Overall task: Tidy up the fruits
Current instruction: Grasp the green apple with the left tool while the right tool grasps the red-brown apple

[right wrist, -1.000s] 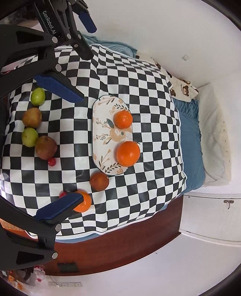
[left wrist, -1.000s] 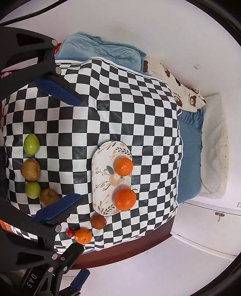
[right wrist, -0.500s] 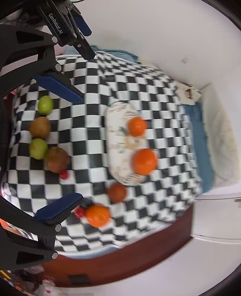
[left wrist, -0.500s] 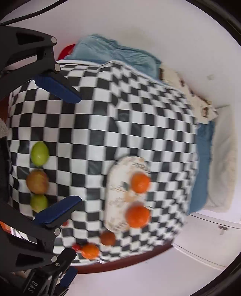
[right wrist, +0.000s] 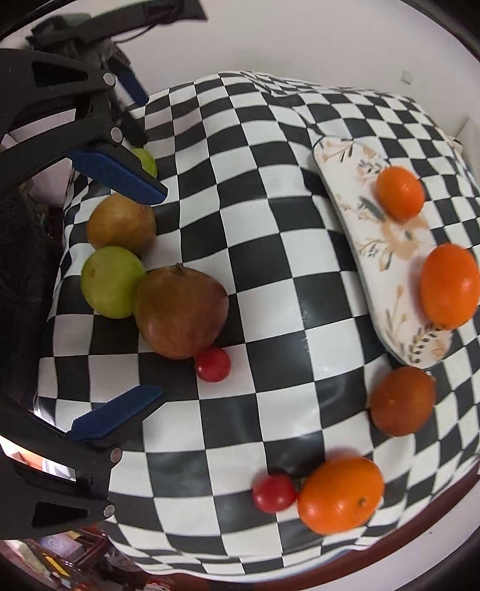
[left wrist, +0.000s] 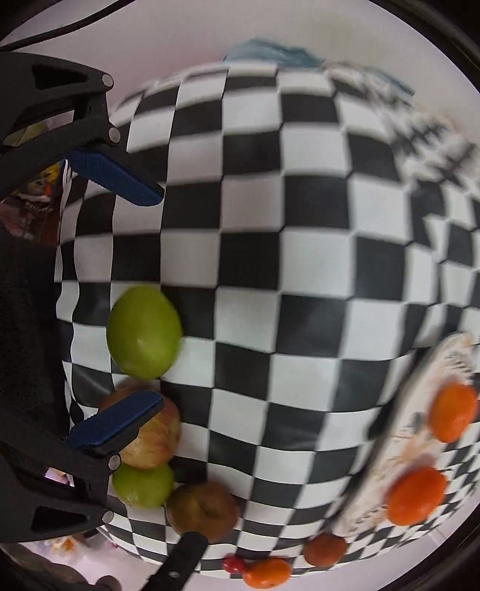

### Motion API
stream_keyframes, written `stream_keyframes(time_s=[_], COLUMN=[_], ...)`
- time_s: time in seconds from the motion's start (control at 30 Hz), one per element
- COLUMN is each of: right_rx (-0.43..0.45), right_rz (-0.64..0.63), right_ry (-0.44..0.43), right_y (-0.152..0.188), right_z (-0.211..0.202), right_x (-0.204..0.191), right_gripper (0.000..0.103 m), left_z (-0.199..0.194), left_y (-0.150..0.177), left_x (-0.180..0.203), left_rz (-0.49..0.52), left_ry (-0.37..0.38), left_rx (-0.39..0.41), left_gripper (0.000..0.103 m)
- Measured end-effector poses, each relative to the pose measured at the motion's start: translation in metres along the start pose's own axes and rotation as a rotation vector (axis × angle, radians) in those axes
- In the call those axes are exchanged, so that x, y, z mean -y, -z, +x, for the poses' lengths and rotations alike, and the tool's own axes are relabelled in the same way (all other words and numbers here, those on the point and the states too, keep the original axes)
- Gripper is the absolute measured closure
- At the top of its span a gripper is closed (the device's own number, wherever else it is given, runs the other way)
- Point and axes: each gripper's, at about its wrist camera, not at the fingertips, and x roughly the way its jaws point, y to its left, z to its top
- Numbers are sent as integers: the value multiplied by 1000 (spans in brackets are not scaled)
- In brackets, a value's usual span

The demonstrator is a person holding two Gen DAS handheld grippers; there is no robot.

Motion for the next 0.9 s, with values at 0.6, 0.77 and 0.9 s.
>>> stream_keyframes(time_s=[0.6,0.77,0.9], right_rx=[-80,-96,-101], right_rz=[-16,28,43], right_ry=[-18,-37,-50], right_y=[-9,-12,-16], right_z=[45,52,52], right_x=[6,9,12], right_gripper=[34,33,30], left_z=[10,30,28], left_y=[-8,-20,-21], left_x=[-7,-16,-13], left_rz=[-62,-104,-118], left_ry=[110,201,187], left_rx=[-4,-95,-78], left_gripper=[43,41,44])
